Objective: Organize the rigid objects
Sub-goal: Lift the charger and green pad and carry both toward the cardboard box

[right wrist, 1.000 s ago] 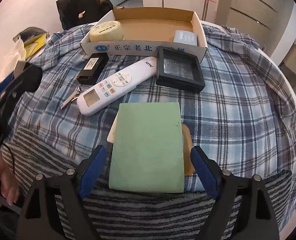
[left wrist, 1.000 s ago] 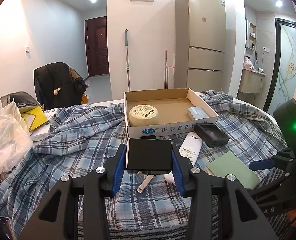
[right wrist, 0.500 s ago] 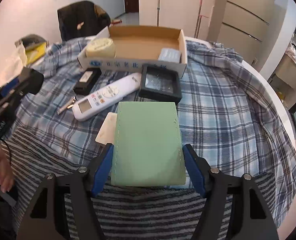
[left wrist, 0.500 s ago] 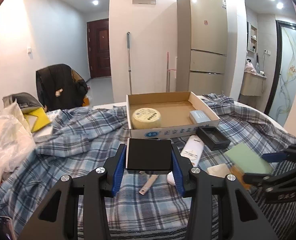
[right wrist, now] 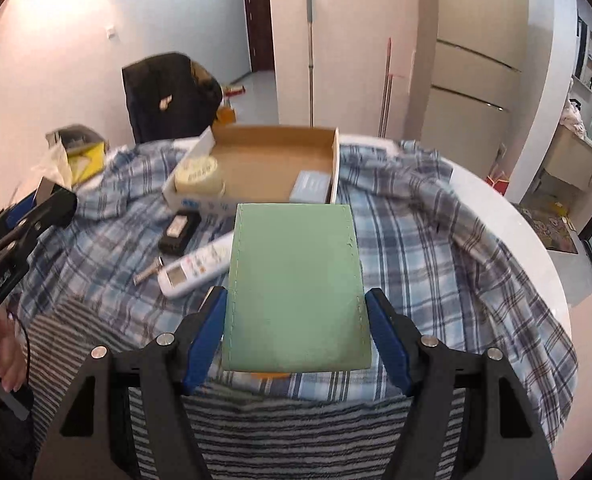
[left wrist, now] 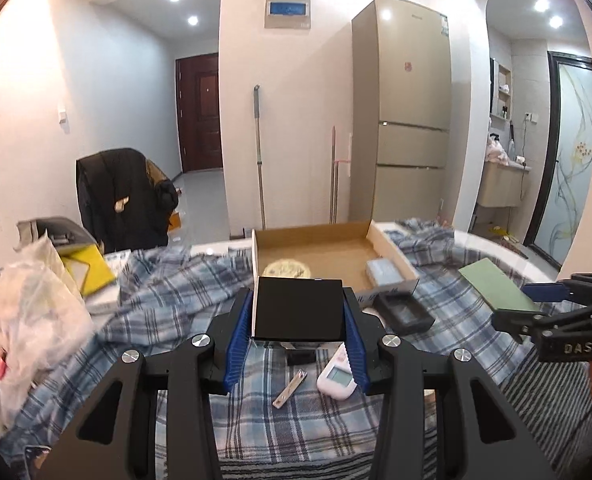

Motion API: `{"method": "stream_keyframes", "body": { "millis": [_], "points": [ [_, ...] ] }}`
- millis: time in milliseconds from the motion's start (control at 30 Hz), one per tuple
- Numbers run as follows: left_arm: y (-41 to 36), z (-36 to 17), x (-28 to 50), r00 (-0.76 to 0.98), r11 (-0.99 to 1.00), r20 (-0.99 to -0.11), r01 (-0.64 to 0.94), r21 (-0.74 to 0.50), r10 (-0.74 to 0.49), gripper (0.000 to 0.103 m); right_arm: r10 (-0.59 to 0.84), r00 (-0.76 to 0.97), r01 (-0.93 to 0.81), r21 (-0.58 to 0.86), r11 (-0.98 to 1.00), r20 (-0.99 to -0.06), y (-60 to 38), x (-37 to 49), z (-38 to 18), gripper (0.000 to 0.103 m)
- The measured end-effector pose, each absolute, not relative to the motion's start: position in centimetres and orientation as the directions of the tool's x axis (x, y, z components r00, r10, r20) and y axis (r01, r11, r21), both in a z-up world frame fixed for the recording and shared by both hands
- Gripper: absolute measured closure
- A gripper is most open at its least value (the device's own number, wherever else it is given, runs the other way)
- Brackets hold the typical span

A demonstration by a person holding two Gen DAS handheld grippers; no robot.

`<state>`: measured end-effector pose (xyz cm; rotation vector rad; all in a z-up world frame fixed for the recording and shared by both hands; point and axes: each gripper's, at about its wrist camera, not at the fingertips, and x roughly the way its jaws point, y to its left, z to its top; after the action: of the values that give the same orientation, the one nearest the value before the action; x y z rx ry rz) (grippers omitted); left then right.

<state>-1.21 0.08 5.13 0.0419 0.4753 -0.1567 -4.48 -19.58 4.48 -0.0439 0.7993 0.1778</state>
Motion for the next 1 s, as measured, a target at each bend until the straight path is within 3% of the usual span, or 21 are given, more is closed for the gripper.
{"method": "stream_keyframes", "body": {
  "millis": [267,500,700,867,1000],
  "points": [
    [-0.9,10.8,0.1,0.917,0.995,-0.388,0.102,0.013,-0.089,0.058,0.189,0.781,-0.205,0.042,0.978,-0.595,-18.8,-2.1,11.1,0.035],
    [-2.4,17.5,4.1,0.981,0.998,-0.189,0.049,-0.029,-0.054,0.058,0.197,0.837,-0.135,0.156,0.979,-0.511,-18.6,3.9,15.7,0.035],
    [-1.1,19.4,7.9,0.997,0.986,-0.071,-0.025,-0.164,0.013,0.058,0.225,0.826,-0.109,0.245,0.963,-0.517,-18.4,10.0,15.6,0.035],
    [-0.6,18.9,12.1,0.991,0.994,-0.123,0.036,-0.107,-0.049,0.058,0.207,0.808,-0.067,0.264,0.962,-0.552,-17.4,14.8,13.7,0.035],
    [-0.2,15.4,16.0,0.971,0.991,-0.213,0.089,-0.100,-0.108,0.058,0.186,0.782,-0.047,0.241,0.969,-0.595,-17.1,17.8,11.1,0.035]
  ]
}}
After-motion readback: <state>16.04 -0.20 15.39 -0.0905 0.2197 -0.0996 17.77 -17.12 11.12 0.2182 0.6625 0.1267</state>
